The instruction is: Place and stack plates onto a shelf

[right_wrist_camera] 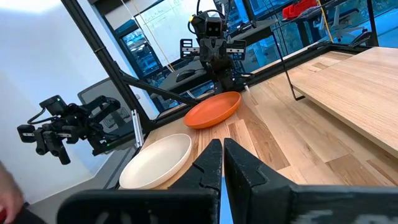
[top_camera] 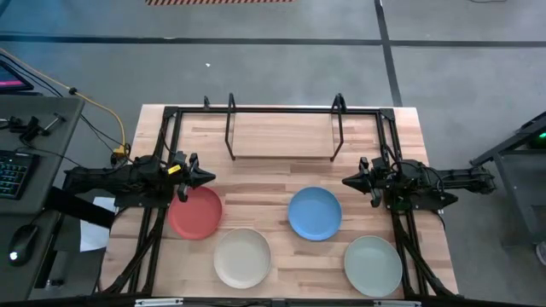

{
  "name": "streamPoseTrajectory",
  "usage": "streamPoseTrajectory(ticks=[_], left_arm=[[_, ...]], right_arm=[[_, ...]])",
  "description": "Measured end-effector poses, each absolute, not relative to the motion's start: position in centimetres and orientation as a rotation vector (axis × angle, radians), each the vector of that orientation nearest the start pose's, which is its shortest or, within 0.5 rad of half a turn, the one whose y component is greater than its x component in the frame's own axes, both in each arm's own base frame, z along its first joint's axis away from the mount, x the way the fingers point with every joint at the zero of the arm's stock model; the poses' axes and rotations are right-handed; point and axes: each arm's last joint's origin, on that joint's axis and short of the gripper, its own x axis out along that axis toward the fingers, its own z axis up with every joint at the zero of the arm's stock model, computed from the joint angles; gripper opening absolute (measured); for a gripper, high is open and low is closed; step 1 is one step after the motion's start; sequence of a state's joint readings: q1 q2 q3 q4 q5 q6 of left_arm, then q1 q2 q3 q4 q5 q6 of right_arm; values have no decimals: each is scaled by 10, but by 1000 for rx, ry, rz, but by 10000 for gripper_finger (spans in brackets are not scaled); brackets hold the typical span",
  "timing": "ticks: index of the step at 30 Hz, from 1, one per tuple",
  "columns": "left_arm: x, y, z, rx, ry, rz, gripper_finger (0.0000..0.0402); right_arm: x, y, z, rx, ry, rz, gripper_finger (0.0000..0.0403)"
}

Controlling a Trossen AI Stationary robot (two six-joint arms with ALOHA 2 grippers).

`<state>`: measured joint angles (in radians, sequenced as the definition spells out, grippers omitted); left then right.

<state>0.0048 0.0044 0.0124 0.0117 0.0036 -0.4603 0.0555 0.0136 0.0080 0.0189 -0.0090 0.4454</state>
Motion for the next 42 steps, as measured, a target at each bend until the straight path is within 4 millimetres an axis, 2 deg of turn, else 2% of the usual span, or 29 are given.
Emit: streamPoseTrajectory(ticks=[23, 26, 27, 32, 37, 42], left_arm=[[97, 0, 169, -460, -20, -4, 0], [97, 0, 169, -460, -20, -4, 0], [97, 0, 169, -460, -20, -4, 0], [97, 0, 169, -460, -20, -3, 0], [97, 0, 169, -461, -20, -4, 0], [97, 0, 169, -460, -20, -3, 0]], right_arm=[[98, 6, 167, 446, 1, 66, 0], [98, 4, 170, 451, -39, 11, 0], [98, 3, 172, 493, -78, -21, 0], [92, -4, 197, 970, -416, -75, 0], [82, -6, 218, 1073, -673, 5, 0], [82, -3, 253, 1051, -664, 104, 1]])
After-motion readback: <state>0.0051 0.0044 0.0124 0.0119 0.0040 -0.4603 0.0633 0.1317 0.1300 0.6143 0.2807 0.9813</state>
